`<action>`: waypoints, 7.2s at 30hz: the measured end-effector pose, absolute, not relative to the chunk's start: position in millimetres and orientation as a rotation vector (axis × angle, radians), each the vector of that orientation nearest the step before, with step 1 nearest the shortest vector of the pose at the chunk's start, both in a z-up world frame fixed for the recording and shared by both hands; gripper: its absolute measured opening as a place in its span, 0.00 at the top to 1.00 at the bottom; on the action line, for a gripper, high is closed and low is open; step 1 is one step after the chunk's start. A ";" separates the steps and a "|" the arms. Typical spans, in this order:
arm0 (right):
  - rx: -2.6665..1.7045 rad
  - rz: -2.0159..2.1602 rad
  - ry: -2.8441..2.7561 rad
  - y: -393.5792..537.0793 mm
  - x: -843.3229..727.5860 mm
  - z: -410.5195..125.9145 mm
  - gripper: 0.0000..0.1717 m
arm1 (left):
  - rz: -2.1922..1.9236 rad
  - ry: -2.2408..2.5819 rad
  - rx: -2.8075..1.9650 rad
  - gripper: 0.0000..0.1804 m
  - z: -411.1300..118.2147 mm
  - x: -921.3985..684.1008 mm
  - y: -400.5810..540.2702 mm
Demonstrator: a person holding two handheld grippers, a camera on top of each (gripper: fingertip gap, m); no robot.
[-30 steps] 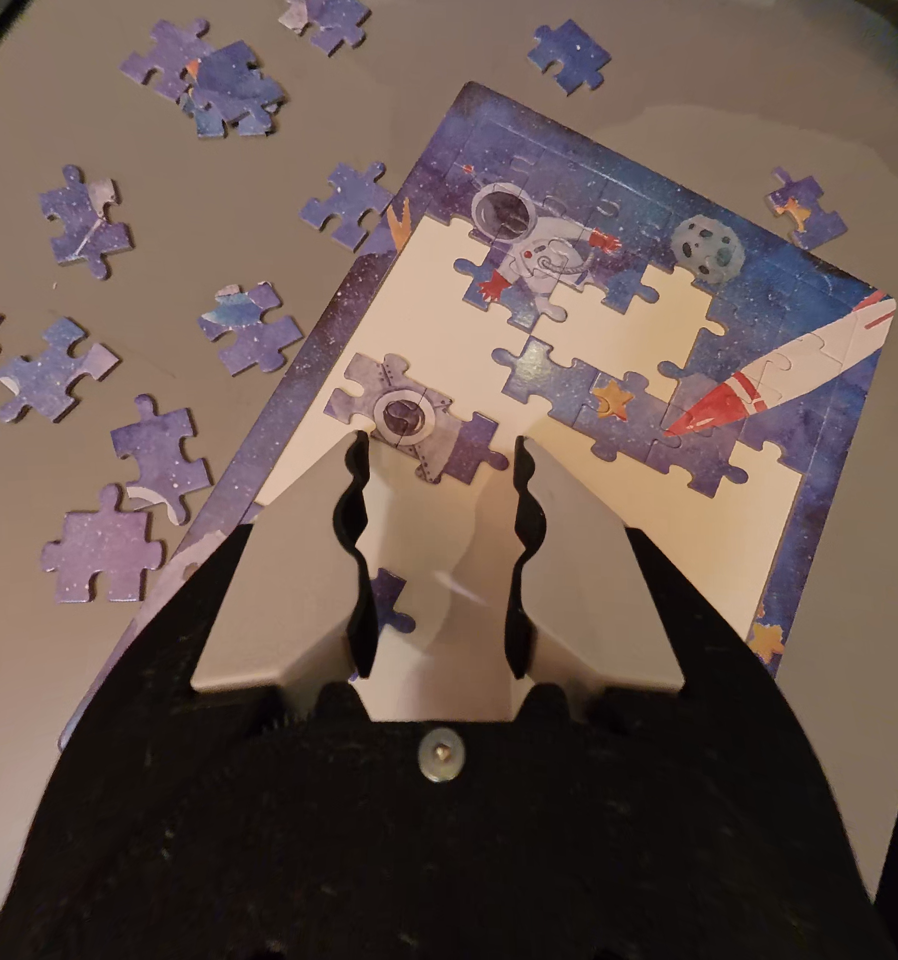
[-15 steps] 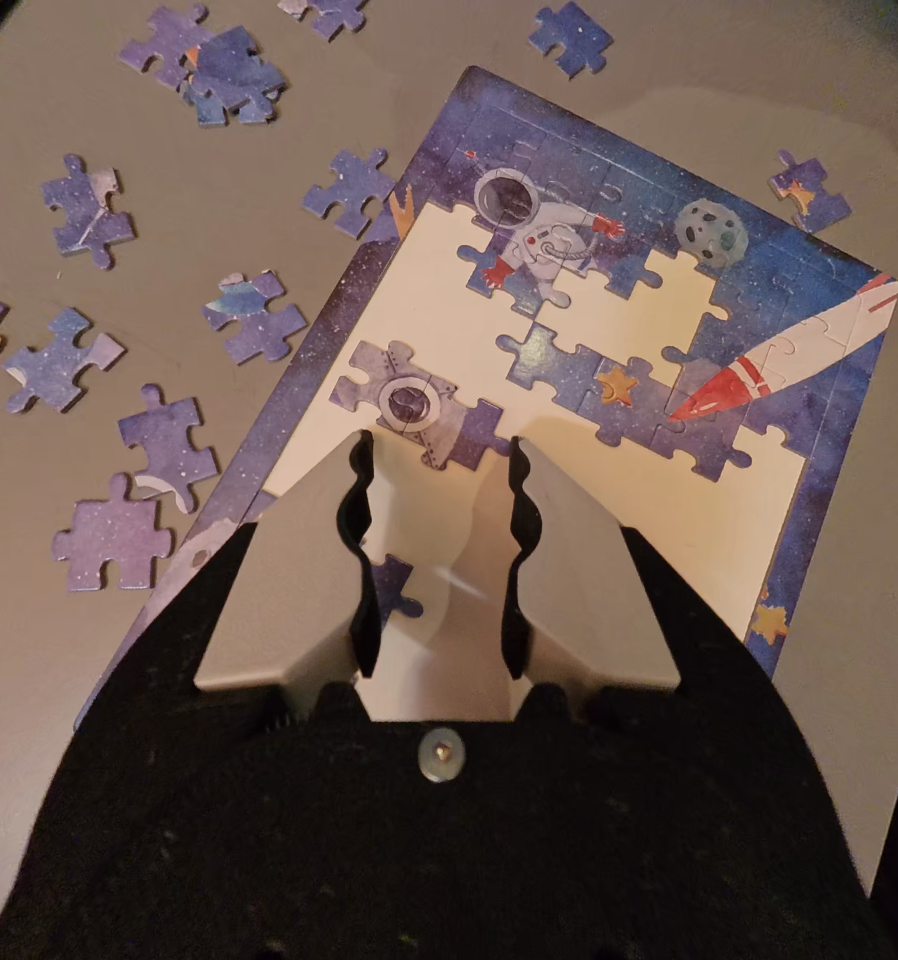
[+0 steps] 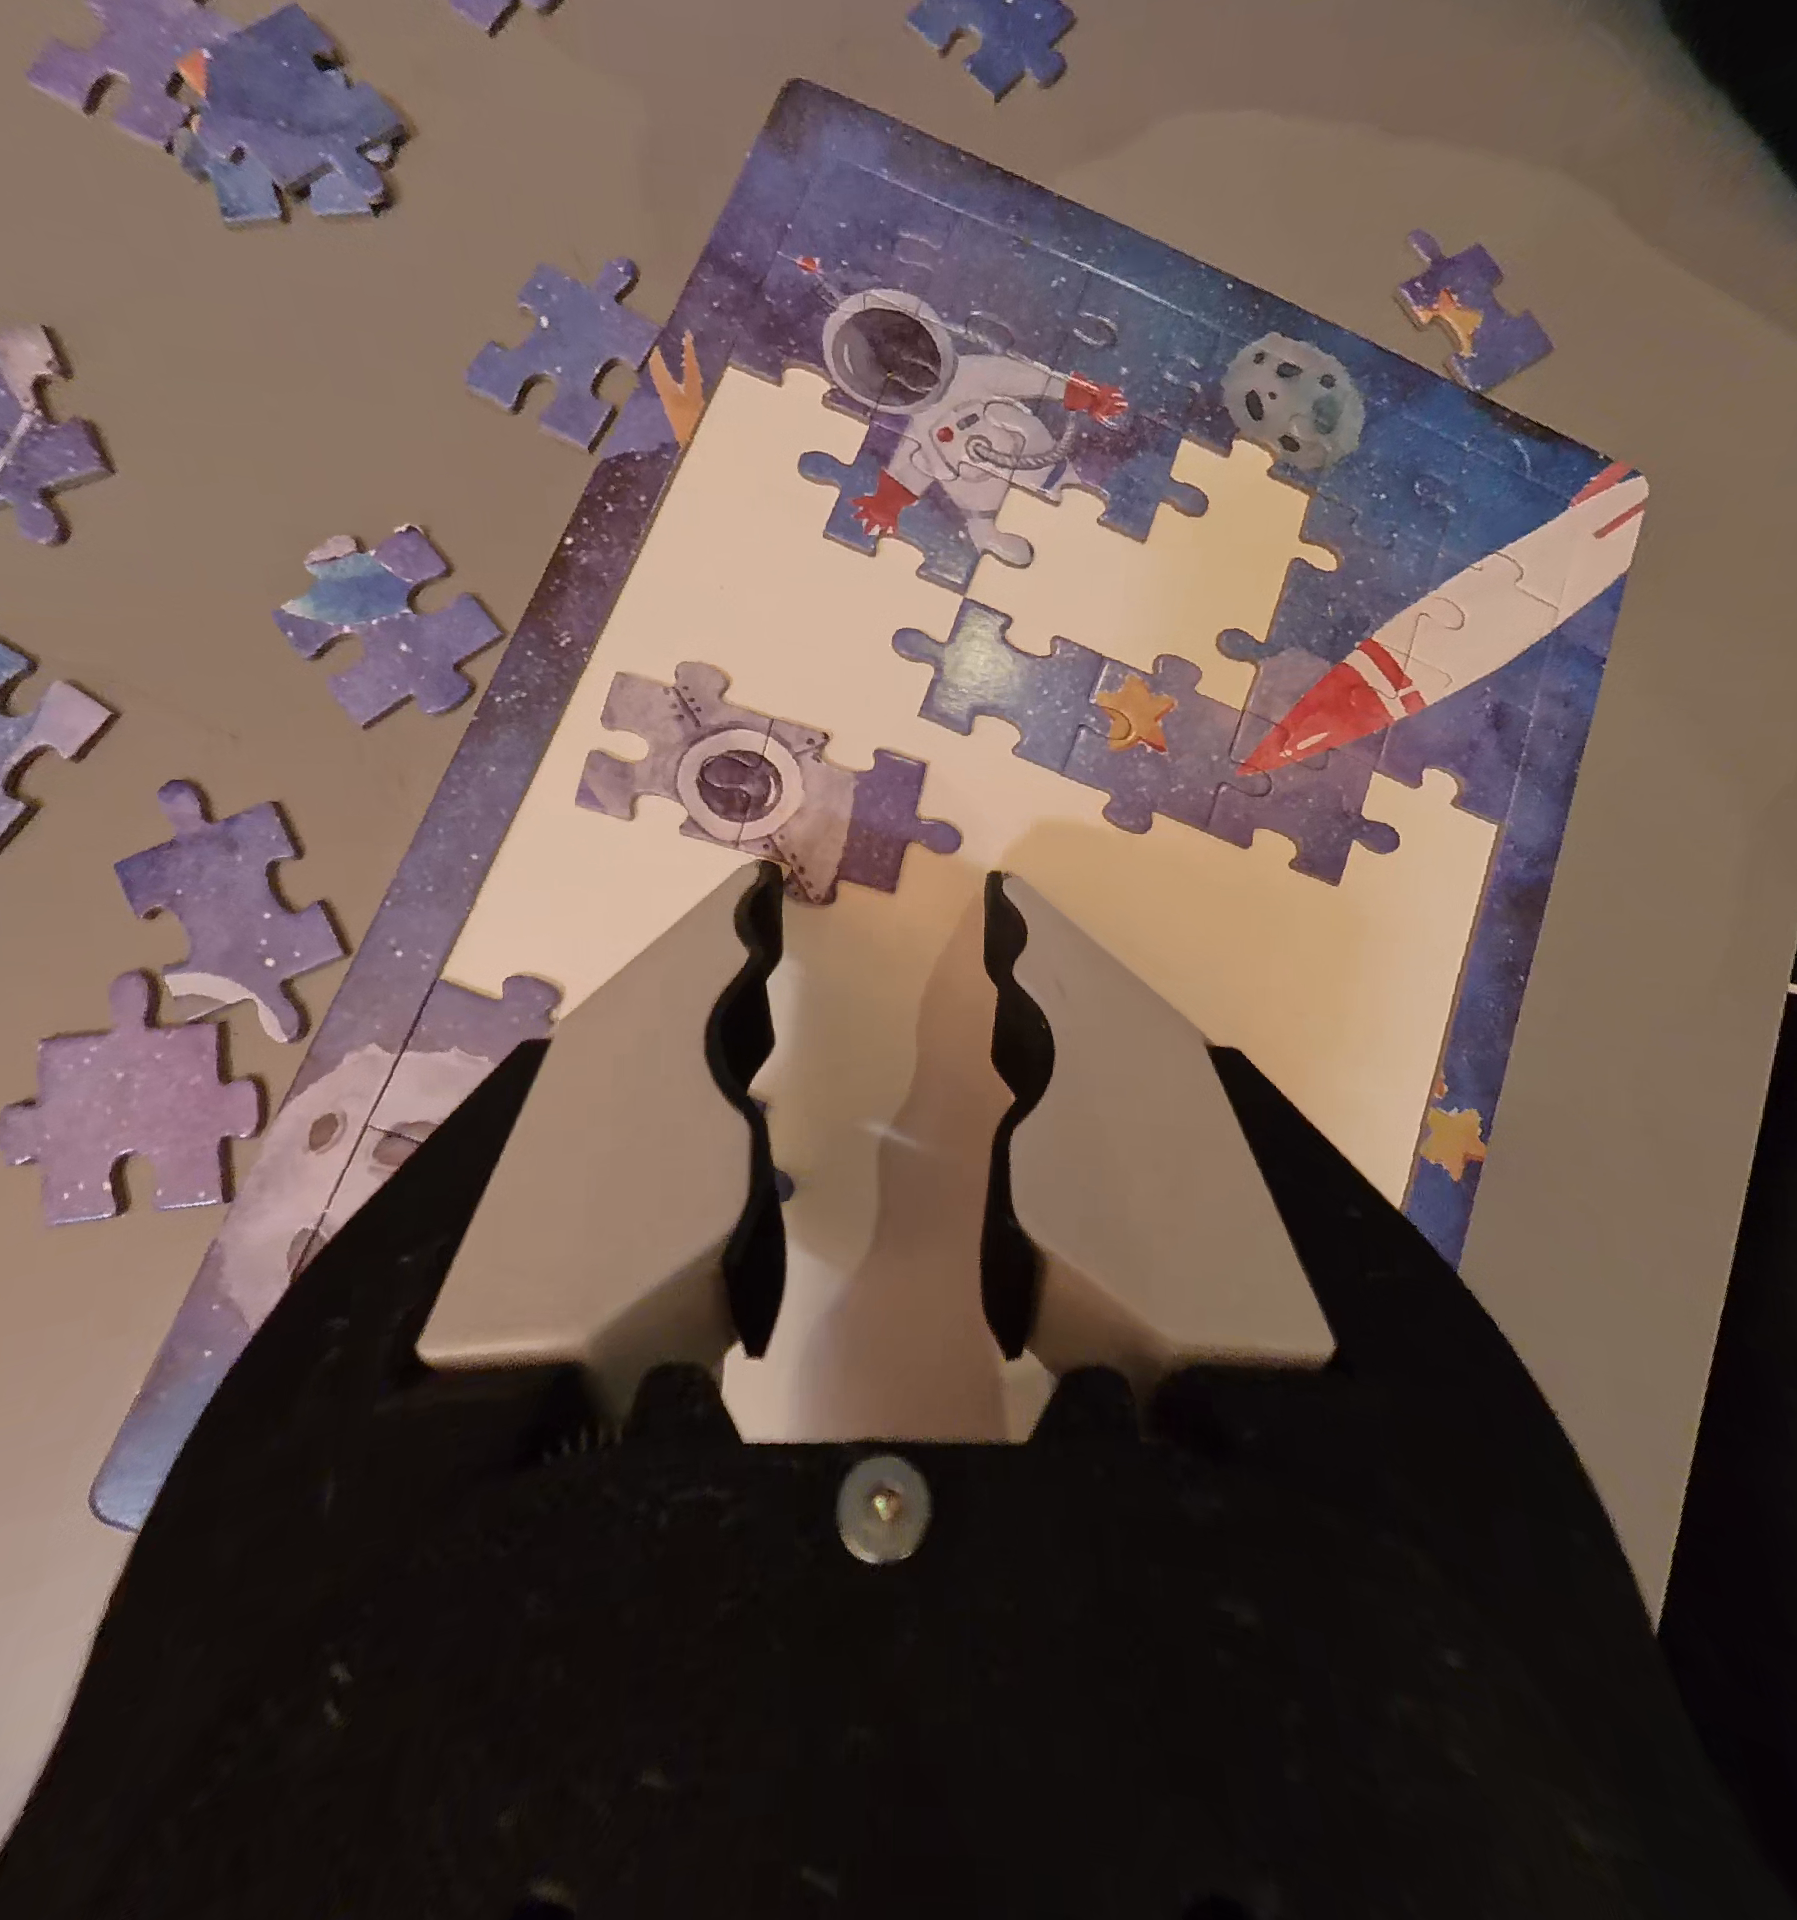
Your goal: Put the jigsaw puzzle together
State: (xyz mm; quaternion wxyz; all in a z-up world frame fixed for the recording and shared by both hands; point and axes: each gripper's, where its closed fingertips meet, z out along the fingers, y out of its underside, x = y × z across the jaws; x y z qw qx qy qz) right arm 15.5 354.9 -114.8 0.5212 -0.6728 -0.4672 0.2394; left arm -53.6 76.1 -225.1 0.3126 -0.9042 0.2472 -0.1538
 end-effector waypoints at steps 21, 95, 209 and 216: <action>-1.611 0.568 -1.123 354.8 15.2 -114.7 0.84 | -0.358 0.668 -2.374 0.96 -226.9 -57.1 78.7; -1.603 0.562 -1.126 353.6 14.8 -113.9 0.83 | -0.281 0.469 -2.206 0.97 -199.9 -89.7 99.1; -1.318 0.890 -2.354 79.9 -45.1 -224.7 0.62 | -0.246 0.085 -2.083 0.93 -186.2 -179.6 89.8; -1.331 0.979 -2.398 72.8 -35.3 -219.1 0.66 | -0.248 0.084 -2.083 0.93 -186.3 -179.8 89.8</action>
